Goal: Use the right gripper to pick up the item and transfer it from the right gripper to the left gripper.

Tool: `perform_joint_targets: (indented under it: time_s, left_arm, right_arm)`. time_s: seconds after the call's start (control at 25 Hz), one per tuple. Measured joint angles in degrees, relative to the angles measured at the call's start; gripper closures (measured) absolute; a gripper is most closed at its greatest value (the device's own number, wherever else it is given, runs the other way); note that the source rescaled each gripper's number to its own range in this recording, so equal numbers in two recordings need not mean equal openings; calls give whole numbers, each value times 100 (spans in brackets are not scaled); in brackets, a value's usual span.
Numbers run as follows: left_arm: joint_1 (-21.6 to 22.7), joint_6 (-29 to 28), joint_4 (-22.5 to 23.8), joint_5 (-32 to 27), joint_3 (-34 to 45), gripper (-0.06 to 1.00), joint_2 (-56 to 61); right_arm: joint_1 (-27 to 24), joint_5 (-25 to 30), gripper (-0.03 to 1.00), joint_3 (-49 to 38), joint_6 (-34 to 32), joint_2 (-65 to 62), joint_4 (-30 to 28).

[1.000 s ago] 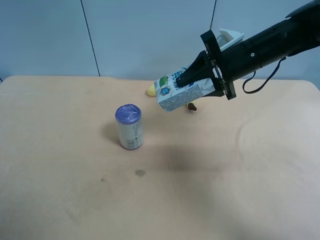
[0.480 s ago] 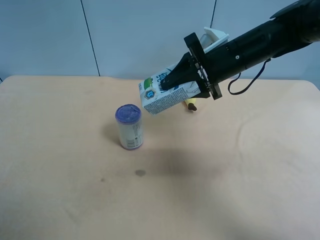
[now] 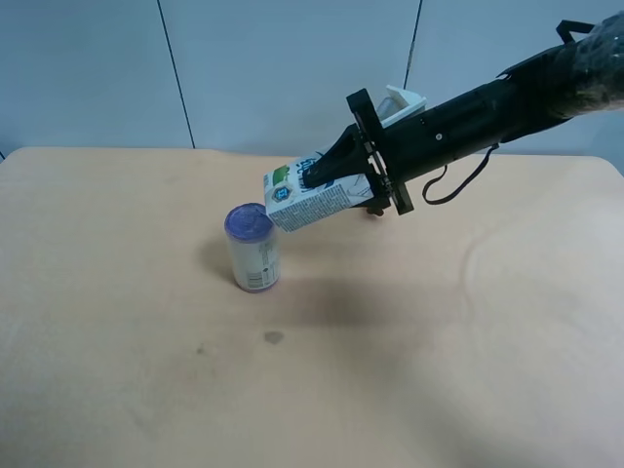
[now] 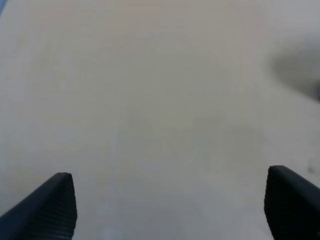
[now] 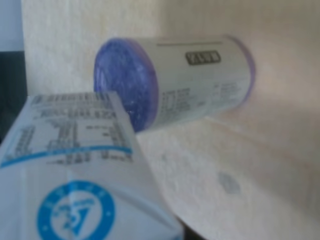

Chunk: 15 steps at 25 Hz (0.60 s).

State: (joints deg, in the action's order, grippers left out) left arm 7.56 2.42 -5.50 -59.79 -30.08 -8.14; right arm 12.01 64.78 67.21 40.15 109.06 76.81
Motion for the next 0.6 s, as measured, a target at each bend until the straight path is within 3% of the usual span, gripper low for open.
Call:
perform_joint_targets:
  time_s: [0.12,0.28,0.6]
  left_arm:
    - [0,71,-184,50,-30,-6,-566]
    - [0,334,-520,213,-56,-6,-1274]
    - [0,1407,-1911,481,-735,-6,-2528]
  right_arm:
    - [0,197,95,0,304,-6,356]
    - [117,203,95,0,644,-6,401]
    - [172,212,95,0,749,-6,418]
